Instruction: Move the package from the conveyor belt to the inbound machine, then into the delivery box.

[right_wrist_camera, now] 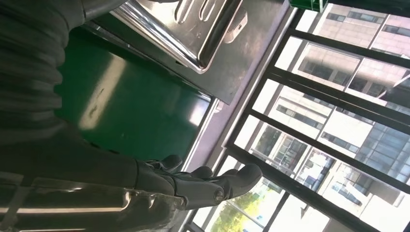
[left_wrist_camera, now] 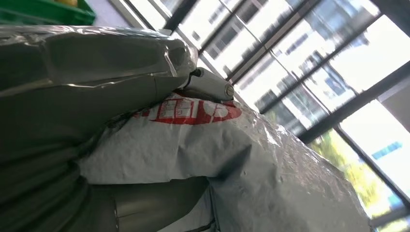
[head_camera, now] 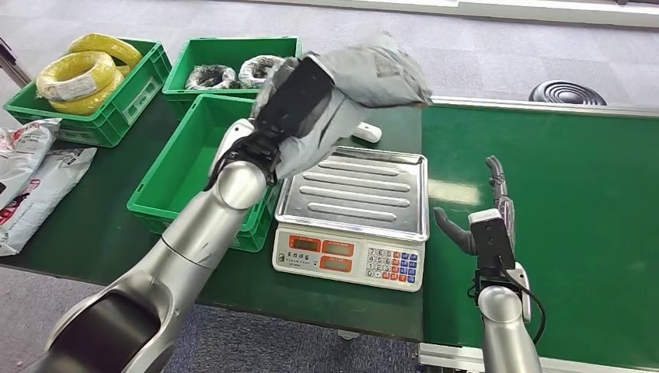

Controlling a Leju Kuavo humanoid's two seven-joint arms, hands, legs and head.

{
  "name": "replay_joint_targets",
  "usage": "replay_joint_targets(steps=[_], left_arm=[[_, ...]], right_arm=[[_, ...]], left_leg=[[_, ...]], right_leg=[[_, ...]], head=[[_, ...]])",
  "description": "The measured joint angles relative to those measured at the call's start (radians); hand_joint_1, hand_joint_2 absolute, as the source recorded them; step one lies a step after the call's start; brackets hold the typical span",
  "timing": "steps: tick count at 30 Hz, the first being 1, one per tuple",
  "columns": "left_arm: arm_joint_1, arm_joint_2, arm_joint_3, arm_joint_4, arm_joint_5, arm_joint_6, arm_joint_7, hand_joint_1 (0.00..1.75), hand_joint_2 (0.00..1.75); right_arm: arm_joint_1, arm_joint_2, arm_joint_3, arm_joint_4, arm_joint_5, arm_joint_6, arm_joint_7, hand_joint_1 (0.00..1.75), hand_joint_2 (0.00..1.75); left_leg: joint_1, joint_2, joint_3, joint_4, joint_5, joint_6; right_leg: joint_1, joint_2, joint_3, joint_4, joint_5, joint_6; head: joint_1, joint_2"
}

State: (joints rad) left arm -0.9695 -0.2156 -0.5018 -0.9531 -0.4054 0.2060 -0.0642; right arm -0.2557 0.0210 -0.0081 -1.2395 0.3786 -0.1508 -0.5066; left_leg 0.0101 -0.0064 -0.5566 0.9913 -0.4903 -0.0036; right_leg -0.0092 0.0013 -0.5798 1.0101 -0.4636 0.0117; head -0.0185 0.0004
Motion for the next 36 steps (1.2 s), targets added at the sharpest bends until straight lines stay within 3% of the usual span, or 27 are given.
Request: replay_joint_targets(steps=[7, 13, 14, 17, 18, 21, 29, 33, 36], left_arm=[[-0.086, 0.067, 0.162, 0.079, -0.08, 0.132, 0.014, 1.75, 1.75], [-0.132, 0.094, 0.2, 0.248, -0.234, 0.148, 0.134, 1.74, 1.75], [-0.133, 0.098, 0.203, 0.274, -0.253, 0.155, 0.143, 1.41, 1.75], [-0.14, 0.106, 0.209, 0.335, -0.295, 0.162, 0.179, 0.1, 1.75], [-0.144, 0.108, 0.21, 0.354, -0.306, 0.154, 0.192, 0.0, 1.75], [-0.153, 0.113, 0.222, 0.404, -0.304, 0.108, 0.193, 0.0, 1.75], [-0.147, 0.105, 0.285, 0.439, -0.186, -0.051, 0.048, 0.0, 1.75], [-0.143, 0.101, 0.301, 0.429, -0.182, -0.042, 0.04, 0.0, 1.75], [-0.125, 0.1, 0.31, 0.388, -0.187, 0.056, -0.001, 0.0, 1.75]], right_arm=[[0.071, 0.03, -0.027, -0.009, -0.035, 0.001, 0.002, 0.0, 1.75], [0.103, 0.049, -0.044, -0.021, -0.035, 0.001, 0.017, 0.0, 1.75], [0.107, 0.051, -0.046, -0.023, -0.035, 0.001, 0.019, 0.0, 1.75], [0.111, 0.055, -0.051, -0.027, -0.034, 0.001, 0.025, 0.0, 1.75], [0.111, 0.057, -0.052, -0.027, -0.034, 0.001, 0.028, 0.0, 1.75], [0.112, 0.06, -0.054, -0.028, -0.034, -0.002, 0.035, 0.0, 1.75], [0.112, 0.06, -0.061, -0.028, -0.028, -0.009, 0.037, 0.0, 1.75], [0.112, 0.06, -0.059, -0.028, -0.022, -0.005, 0.034, 0.0, 1.75], [0.113, 0.062, -0.058, -0.027, -0.018, -0.002, 0.037, 0.0, 1.75]], left_leg=[[0.0, 0.0, 0.0, 0.0, 0.0, 0.0], [0.0, 0.0, 0.0, 0.0, 0.0, 0.0], [0.0, 0.0, 0.0, 0.0, 0.0, 0.0], [0.0, 0.0, 0.0, 0.0, 0.0, 0.0], [0.0, 0.0, 0.0, 0.0, 0.0, 0.0], [0.0, 0.0, 0.0, 0.0, 0.0, 0.0], [0.0, 0.0, -0.001, 0.0, 0.0, 0.0], [0.0, 0.0, -0.001, 0.0, 0.0, 0.0], [0.0, 0.0, -0.001, 0.0, 0.0, 0.0]], right_leg=[[0.0, 0.0, 0.0, 0.0, 0.0, 0.0], [0.0, 0.0, 0.0, 0.0, 0.0, 0.0], [0.0, 0.0, 0.0, 0.0, 0.0, 0.0], [0.0, 0.0, 0.0, 0.0, 0.0, 0.0], [0.0, 0.0, -0.001, 0.0, 0.0, 0.0], [0.0, 0.0, -0.001, 0.0, 0.0, 0.0], [0.0, 0.0, -0.001, 0.0, 0.0, 0.0], [0.0, 0.0, -0.001, 0.0, 0.0, 0.0], [0.0, 0.0, -0.001, 0.0, 0.0, 0.0]], head=[[0.0, 0.0], [0.0, 0.0], [0.0, 0.0], [0.0, 0.0], [0.0, 0.0], [0.0, 0.0], [0.0, 0.0], [0.0, 0.0], [0.0, 0.0]])
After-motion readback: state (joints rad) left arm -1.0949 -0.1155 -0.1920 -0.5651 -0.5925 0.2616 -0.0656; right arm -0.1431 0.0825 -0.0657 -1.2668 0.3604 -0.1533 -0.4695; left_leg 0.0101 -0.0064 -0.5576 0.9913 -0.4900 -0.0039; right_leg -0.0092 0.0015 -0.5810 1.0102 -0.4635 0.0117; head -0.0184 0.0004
